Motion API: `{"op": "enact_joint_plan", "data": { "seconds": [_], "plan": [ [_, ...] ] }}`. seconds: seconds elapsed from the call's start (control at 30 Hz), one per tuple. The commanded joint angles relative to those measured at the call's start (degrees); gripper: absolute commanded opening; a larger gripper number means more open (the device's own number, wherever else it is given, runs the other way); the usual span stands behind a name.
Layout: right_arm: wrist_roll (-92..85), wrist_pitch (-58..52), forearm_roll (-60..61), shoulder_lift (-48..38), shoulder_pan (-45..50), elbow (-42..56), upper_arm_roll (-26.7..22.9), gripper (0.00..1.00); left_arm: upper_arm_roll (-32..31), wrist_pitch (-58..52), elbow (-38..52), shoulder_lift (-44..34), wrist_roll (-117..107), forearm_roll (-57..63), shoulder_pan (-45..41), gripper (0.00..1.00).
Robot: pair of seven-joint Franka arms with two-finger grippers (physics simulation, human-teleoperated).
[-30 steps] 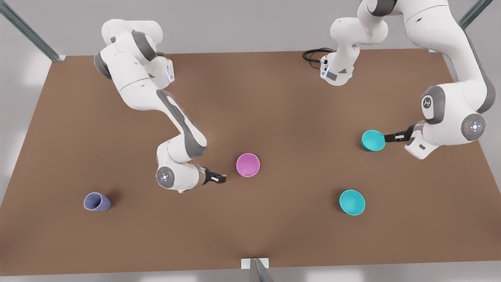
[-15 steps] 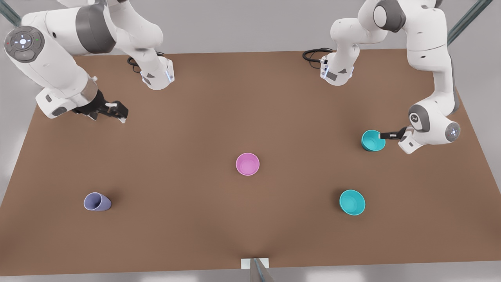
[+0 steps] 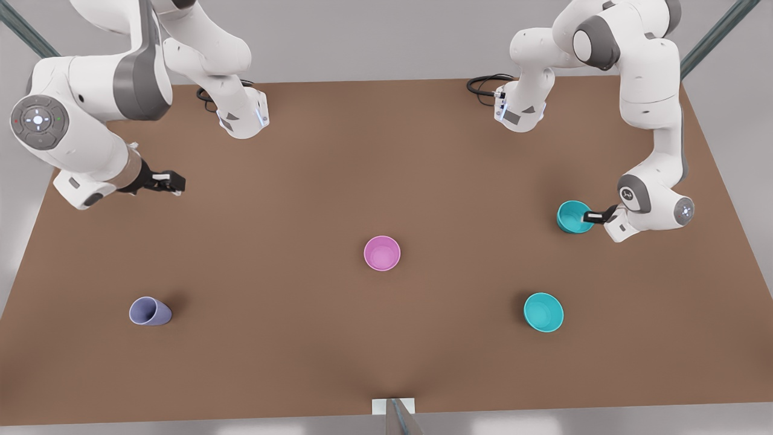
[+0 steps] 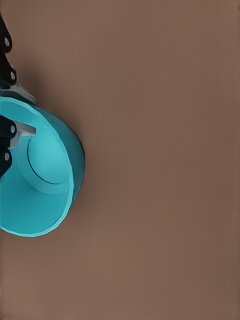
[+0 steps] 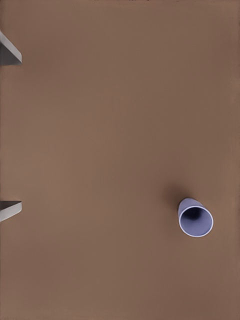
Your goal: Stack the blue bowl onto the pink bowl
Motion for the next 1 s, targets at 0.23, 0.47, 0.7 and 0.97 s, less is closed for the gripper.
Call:
{"op": "enact_joint_plan", "data": {
  "seconds": [0.23, 0.47, 0.7, 0.97],
  "plan": [
    [-7.34, 3.45, -2.16, -0.73, -0.78, 1.83, -0.23, 1.0, -0.08, -6.82, 0.37, -13.25, -14.83, 0.1, -12.29, 0.21],
    [-7.08, 3.98, -1.9, -5.39, -1.48, -0.89, -0.4, 1.0, -11.84, -8.31, 17.05, -3.43, -52.0, 2.12, -26.45, 0.21],
    [-7.69, 3.36, -0.32, -5.39, -2.18, -0.98, -0.49, 1.0, -17.13, -15.16, 45.89, 15.47, -74.69, 1.69, -30.49, 0.21],
    [-8.05, 3.36, -0.23, -5.39, -2.18, -2.12, -0.4, 1.0, -17.48, -15.35, 56.62, 22.16, -83.84, 0.19, -33.39, 0.21]
  ]
}}
